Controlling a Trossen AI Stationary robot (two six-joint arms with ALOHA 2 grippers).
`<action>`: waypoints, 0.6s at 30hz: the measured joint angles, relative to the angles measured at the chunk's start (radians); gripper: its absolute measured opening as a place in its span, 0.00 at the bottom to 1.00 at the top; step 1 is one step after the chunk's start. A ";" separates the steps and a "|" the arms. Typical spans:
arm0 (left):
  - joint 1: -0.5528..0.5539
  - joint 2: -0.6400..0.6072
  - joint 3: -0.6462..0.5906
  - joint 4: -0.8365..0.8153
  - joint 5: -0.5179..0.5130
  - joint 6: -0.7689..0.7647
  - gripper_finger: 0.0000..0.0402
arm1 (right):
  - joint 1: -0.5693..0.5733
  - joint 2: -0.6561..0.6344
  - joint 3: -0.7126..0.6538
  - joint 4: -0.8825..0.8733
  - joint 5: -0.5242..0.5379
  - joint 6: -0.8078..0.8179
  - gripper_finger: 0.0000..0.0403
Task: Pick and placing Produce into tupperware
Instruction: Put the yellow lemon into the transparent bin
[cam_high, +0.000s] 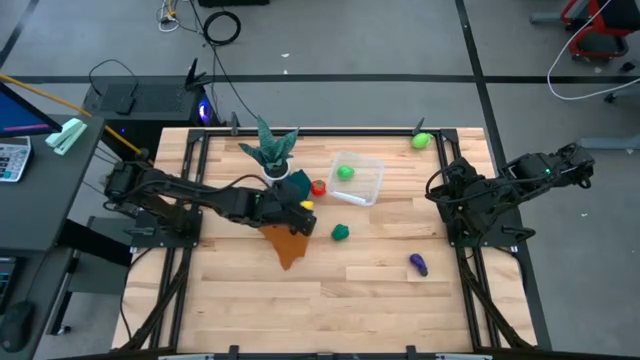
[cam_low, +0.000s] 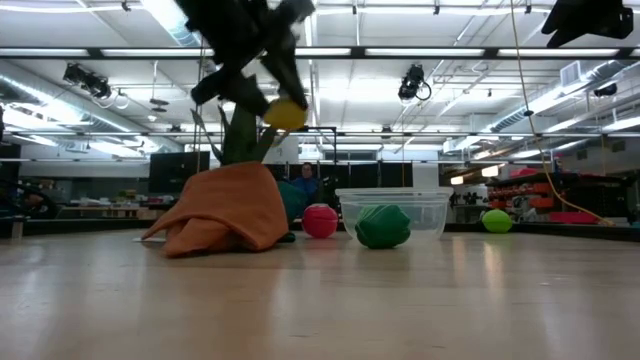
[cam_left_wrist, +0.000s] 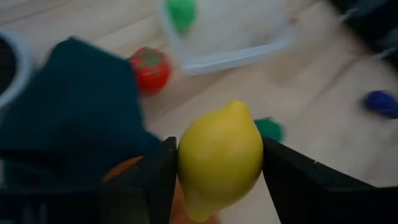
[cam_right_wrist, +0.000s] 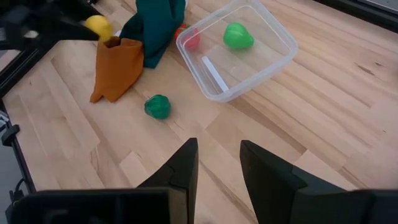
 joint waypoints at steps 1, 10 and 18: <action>-0.008 0.000 0.008 0.014 -0.002 0.001 0.52 | 0.000 0.000 0.000 0.000 0.000 0.000 0.21; -0.016 0.000 0.057 0.193 -0.003 0.100 0.53 | 0.000 0.000 0.000 0.000 -0.004 -0.003 0.21; 0.024 0.027 0.071 0.355 0.049 0.182 0.55 | 0.000 0.000 0.000 0.000 -0.008 -0.012 0.21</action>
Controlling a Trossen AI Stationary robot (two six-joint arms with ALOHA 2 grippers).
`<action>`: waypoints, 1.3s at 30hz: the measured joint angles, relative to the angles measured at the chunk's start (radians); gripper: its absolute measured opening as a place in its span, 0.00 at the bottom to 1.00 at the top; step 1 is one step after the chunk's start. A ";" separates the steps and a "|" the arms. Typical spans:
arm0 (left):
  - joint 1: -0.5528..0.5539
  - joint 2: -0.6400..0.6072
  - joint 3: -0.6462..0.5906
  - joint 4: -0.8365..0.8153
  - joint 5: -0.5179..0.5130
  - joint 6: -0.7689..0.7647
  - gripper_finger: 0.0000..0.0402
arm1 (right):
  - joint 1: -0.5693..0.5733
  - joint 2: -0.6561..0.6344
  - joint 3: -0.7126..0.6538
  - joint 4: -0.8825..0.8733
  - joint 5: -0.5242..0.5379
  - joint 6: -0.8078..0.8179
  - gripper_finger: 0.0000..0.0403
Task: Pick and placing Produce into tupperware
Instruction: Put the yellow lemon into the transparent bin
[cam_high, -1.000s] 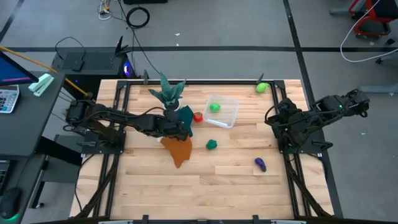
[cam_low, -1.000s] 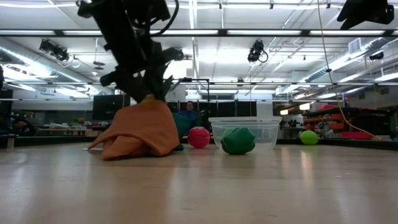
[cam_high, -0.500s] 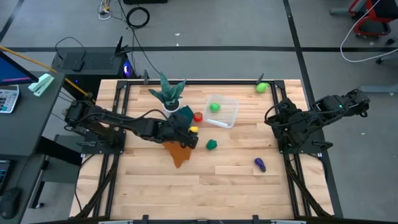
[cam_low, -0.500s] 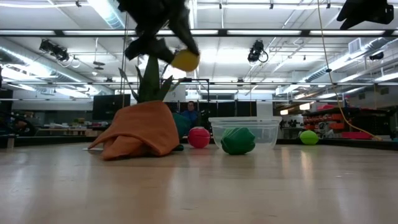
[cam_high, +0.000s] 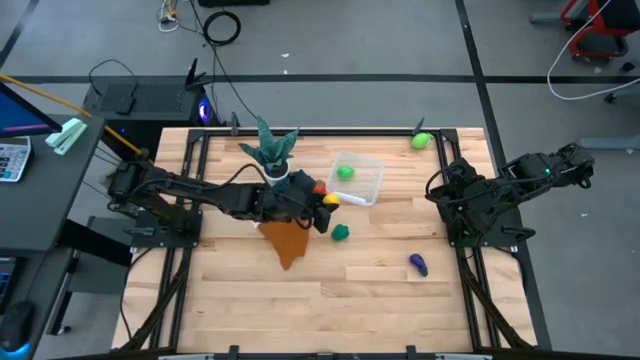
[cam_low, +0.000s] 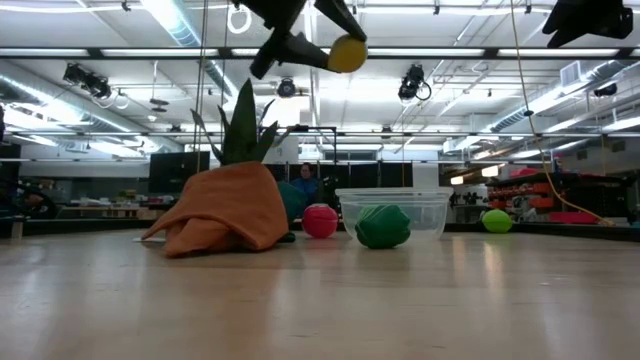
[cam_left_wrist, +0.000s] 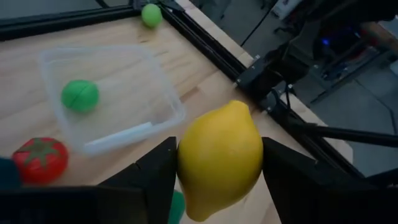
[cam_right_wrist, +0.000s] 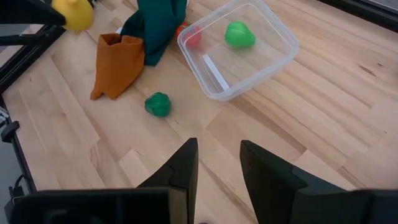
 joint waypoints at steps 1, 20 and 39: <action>0.001 0.008 0.000 0.016 0.005 0.001 0.55 | 0.000 0.000 0.000 0.000 0.000 -0.002 0.21; 0.070 0.212 0.060 0.333 0.057 0.170 0.54 | 0.000 0.000 0.000 0.000 -0.023 -0.009 0.21; 0.128 0.531 0.424 0.170 -0.046 0.127 0.52 | 0.000 0.000 0.000 0.000 -0.030 -0.005 0.21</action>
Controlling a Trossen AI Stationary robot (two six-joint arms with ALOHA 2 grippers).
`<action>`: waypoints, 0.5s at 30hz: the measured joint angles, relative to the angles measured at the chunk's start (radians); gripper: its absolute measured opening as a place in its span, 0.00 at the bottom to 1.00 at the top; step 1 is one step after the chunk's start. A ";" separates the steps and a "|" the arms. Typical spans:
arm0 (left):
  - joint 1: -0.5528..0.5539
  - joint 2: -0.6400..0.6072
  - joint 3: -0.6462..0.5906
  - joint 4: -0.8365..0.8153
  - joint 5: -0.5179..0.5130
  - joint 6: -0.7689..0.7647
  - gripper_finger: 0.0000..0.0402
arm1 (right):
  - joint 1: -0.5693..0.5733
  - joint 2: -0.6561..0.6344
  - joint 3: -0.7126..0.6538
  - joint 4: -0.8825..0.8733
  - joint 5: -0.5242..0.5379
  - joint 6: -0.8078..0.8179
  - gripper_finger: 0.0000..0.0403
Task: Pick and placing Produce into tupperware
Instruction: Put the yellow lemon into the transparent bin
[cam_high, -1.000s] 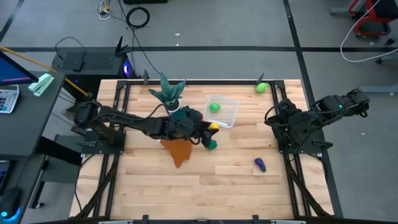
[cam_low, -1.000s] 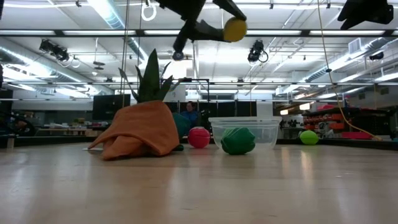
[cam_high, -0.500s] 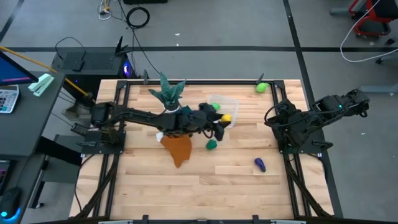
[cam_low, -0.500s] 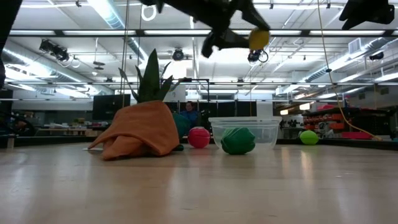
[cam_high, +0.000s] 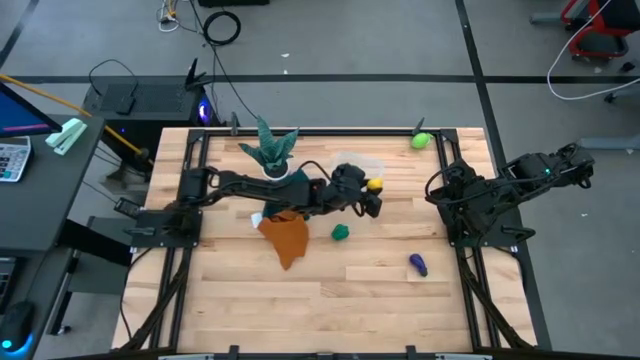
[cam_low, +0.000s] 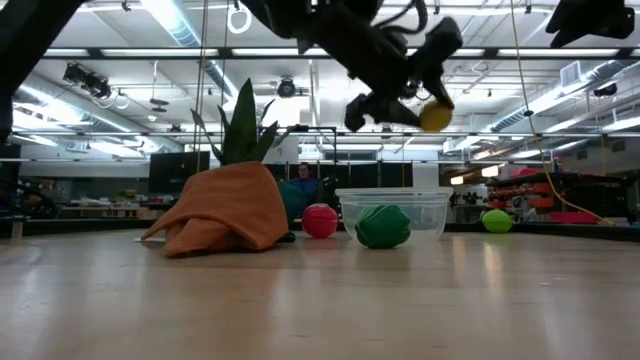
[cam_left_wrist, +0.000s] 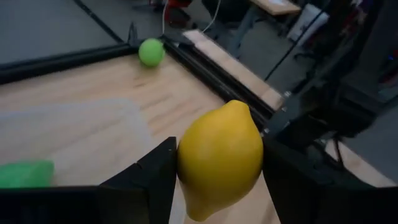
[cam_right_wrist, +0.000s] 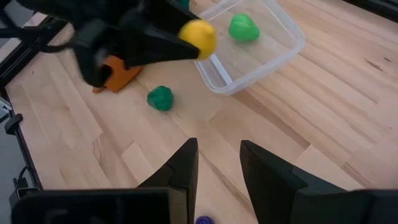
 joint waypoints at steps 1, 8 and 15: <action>0.004 0.009 -0.001 -0.006 -0.005 -0.008 0.52 | 0.000 0.000 0.000 0.000 -0.003 0.000 0.21; 0.012 0.062 0.000 0.021 -0.121 0.044 0.55 | 0.000 0.000 0.000 0.000 -0.021 0.000 0.21; 0.006 0.118 0.000 0.061 -0.197 0.042 0.52 | 0.000 0.000 0.000 0.000 -0.047 0.000 0.21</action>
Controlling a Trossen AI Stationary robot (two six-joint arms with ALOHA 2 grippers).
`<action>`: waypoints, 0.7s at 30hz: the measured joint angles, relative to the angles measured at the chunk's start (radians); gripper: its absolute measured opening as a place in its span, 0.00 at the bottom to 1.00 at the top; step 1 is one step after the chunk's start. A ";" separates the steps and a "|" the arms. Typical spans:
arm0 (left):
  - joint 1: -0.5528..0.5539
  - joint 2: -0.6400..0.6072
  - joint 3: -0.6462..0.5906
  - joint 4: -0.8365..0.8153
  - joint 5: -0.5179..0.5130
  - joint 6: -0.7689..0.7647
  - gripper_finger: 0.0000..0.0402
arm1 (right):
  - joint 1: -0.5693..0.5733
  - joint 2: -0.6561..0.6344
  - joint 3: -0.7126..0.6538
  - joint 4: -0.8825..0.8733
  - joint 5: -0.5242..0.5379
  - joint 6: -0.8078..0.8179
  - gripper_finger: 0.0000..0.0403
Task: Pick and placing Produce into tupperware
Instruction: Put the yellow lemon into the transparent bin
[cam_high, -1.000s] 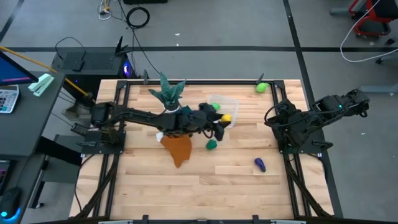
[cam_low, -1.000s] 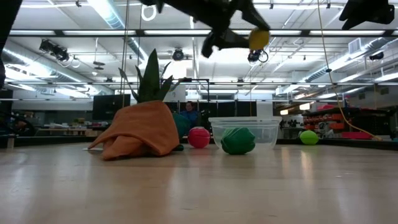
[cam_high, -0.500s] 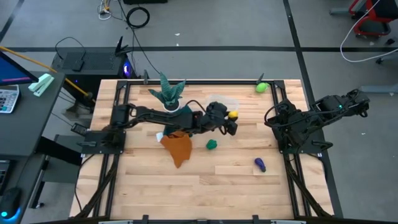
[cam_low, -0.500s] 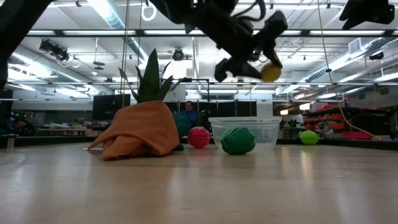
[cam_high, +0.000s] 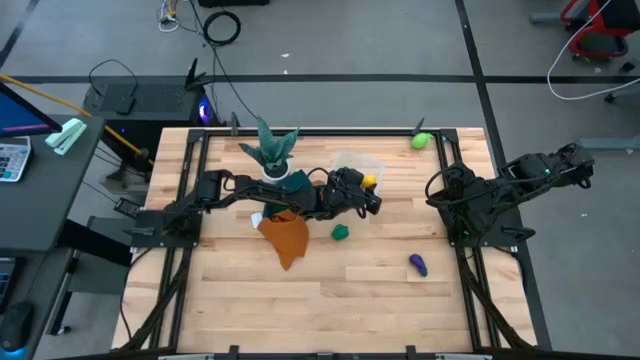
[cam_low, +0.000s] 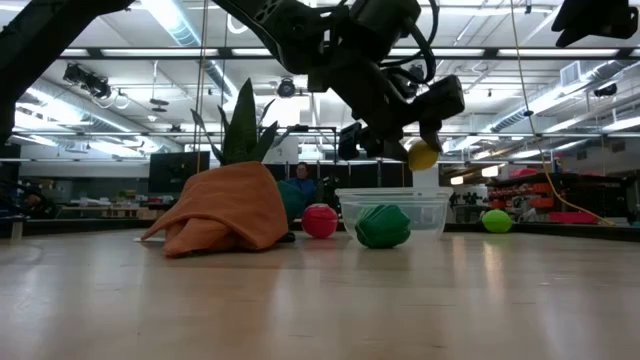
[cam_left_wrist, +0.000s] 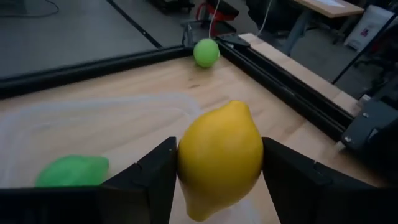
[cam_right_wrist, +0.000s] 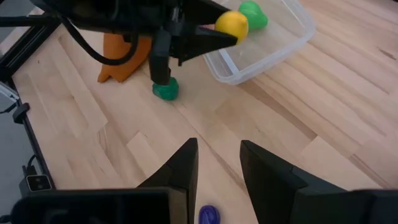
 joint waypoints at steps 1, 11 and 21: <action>0.000 0.006 0.000 0.005 -0.001 -0.002 0.53 | 0.000 0.000 0.000 0.000 -0.003 0.000 0.21; 0.008 0.026 0.000 0.024 -0.111 0.002 0.53 | 0.000 0.000 0.000 0.000 -0.047 -0.003 0.21; 0.027 0.050 -0.006 -0.030 -0.103 -0.030 0.54 | 0.000 0.000 0.000 0.000 -0.053 -0.023 0.21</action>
